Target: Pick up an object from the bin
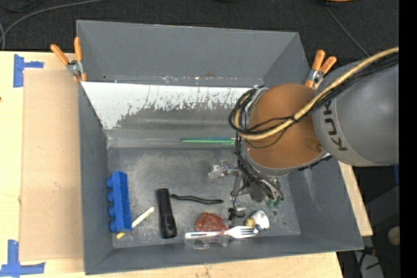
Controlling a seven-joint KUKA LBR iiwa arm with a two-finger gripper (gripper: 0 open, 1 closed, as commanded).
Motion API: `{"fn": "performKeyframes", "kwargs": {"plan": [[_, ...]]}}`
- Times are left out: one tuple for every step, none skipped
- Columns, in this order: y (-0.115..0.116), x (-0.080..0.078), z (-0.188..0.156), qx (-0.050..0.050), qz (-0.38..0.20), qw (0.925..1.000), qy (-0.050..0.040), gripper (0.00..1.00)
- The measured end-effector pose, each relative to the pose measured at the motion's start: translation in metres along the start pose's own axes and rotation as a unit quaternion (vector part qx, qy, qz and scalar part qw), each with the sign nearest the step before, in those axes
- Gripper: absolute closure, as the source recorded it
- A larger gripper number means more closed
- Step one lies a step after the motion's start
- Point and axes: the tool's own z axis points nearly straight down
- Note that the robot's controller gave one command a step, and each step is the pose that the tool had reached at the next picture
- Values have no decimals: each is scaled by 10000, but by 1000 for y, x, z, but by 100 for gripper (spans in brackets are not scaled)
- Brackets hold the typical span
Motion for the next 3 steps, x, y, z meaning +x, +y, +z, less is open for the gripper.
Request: {"fn": "performKeyframes", "kwargs": {"plan": [[53, -50, 20, -7, 389, 9992, -46, 0], [8, 13, 26, 4, -292, 9996, 21, 0], [61, -60, 69, -32, 761, 9971, -70, 0]]}}
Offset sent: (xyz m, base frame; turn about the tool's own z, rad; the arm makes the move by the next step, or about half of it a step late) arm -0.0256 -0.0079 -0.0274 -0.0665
